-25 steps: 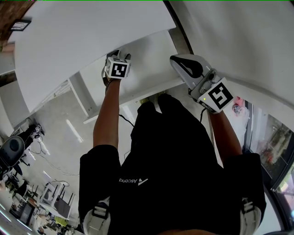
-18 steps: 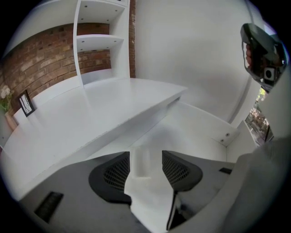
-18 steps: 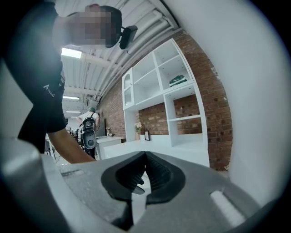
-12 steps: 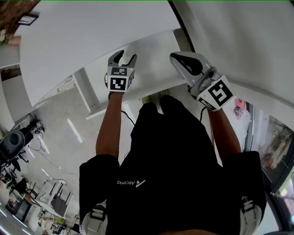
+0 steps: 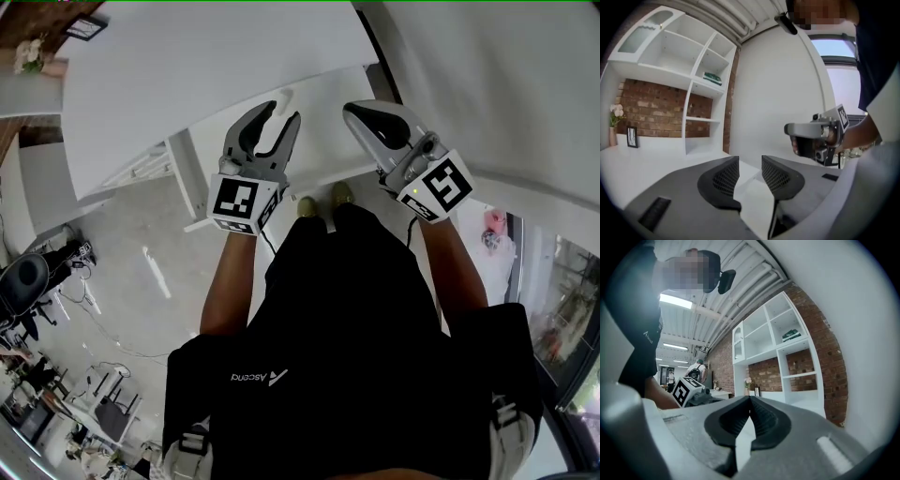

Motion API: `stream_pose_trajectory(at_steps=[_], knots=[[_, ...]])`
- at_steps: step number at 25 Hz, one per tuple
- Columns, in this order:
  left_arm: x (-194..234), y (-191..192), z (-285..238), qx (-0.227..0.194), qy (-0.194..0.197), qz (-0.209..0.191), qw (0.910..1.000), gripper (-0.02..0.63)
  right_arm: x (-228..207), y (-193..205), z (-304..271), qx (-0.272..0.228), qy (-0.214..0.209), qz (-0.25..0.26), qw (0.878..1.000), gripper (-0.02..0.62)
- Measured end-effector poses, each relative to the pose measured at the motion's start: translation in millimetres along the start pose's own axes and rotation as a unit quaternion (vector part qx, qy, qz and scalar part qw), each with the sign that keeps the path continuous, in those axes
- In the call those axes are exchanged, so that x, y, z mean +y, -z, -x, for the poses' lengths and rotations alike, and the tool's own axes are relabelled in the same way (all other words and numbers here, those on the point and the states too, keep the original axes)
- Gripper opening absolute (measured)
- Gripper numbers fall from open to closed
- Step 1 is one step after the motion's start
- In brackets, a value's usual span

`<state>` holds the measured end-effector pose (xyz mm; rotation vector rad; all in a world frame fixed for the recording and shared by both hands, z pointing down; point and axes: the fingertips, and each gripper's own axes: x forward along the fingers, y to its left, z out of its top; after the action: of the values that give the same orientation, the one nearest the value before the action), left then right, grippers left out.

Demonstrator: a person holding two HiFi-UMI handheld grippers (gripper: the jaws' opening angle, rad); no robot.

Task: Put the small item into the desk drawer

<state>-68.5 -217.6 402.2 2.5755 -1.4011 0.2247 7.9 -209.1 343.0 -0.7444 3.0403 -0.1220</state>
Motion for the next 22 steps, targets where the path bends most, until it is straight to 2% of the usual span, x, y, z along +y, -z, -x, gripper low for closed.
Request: stream_pose_trajectory(at_steps=[7, 15, 22], knots=[[-35, -64, 47, -0.088, 0.009, -0.022, 0.9958, 0.064, 30, -29, 10, -0.032, -0.006, 0.011, 0.999, 0.000], [-45, -88, 76, -0.117, 0.017, -0.035, 0.9923, 0.000, 59, -50, 10, -0.060, -0.007, 0.031, 0.998, 0.000], [-76, -105, 84, -0.148, 0.049, -0.047, 0.9866, -0.002, 80, -62, 24, -0.069, -0.014, 0.057, 0.996, 0.000]])
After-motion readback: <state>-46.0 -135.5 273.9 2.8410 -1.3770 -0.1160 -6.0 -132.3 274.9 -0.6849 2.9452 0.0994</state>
